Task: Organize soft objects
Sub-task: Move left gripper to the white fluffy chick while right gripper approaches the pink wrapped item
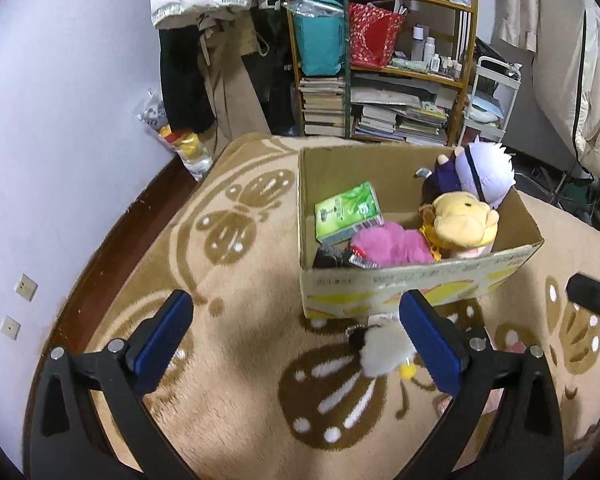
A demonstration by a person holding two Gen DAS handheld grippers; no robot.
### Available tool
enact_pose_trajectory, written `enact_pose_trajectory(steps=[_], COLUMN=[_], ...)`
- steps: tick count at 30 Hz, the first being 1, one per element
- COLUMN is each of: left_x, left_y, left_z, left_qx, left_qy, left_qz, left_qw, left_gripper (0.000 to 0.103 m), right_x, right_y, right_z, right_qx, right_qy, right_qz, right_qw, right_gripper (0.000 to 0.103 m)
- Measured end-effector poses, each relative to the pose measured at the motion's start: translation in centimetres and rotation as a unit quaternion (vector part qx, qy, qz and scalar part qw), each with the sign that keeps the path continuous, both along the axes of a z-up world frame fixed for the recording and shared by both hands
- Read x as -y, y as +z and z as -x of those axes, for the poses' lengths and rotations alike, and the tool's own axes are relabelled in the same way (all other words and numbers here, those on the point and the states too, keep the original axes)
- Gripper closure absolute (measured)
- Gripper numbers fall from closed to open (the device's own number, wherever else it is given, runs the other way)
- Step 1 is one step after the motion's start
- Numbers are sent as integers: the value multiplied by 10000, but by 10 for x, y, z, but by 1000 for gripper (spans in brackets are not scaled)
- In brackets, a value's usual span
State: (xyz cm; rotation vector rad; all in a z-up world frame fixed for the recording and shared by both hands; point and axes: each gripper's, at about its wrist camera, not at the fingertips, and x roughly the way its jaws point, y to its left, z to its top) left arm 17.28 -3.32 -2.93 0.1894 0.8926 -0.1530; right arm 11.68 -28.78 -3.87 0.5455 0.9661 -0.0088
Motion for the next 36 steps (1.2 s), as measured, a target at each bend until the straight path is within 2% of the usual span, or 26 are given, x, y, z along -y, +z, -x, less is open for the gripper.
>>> enact_pose_trajectory(steps=[6,19,22,30,33,36], left_x=[2,22,27,34,34,36], left_y=[-19,-66,-73,-84,-87,-91], left_z=[0,-1,2,3,0,-5], left_qx=[-222,-741,-793,-876,-949,-1013], left_qy=[1,-57,-128,-236,-202,-166], left_qz=[26,45,-25,-125,-61,-56], left_qw=[9998,9972,9968,9958,9953,9947], left_gripper=[1,1,1,1,1,1], right_x=[-4,9,7,-3,1,11], right_y=[-23,-77,-88,-110,-115,-117], right_z=[5,11,11,11,12,13], right_qx=[-265,-1243,-1481,-1995,-2023,-1986], right_qy=[-75,-429,-335,-183,-302,-508], right_qz=[-29,-286,-327,-140,-251,-461], right_qw=[9996,9909,9879,9796,9785,9777], right_gripper=[0,0,10,11,12,17])
